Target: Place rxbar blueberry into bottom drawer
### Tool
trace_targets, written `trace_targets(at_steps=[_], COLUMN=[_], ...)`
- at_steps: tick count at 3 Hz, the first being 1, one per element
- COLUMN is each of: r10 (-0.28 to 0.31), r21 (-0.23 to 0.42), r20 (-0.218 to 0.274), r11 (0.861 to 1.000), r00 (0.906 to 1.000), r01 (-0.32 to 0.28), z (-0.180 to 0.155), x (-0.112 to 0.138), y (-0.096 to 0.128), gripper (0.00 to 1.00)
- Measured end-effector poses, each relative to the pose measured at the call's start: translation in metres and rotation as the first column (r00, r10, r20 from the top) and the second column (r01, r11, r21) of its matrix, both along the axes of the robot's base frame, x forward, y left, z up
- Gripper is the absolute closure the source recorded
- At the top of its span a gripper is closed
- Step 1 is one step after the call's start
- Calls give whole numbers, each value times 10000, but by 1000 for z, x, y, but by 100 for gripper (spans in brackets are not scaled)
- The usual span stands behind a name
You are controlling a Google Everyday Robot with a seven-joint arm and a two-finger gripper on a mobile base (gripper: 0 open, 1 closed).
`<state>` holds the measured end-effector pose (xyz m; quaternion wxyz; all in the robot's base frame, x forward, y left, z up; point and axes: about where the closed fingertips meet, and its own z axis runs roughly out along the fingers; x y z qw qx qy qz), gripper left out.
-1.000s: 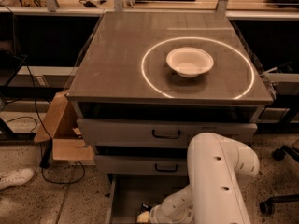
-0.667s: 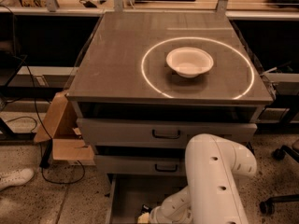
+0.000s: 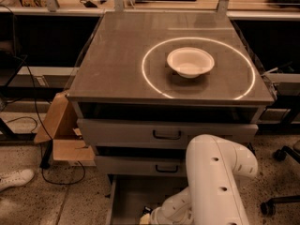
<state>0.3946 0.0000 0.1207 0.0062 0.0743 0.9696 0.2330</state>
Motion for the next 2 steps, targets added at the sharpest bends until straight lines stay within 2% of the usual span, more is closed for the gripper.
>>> trace_targets(at_steps=[2], r10=[0], r21=[0], r20=[-1], r11=[10000], r00=[10000], r01=[0], z=[0], x=[0], y=[0], gripper=[4])
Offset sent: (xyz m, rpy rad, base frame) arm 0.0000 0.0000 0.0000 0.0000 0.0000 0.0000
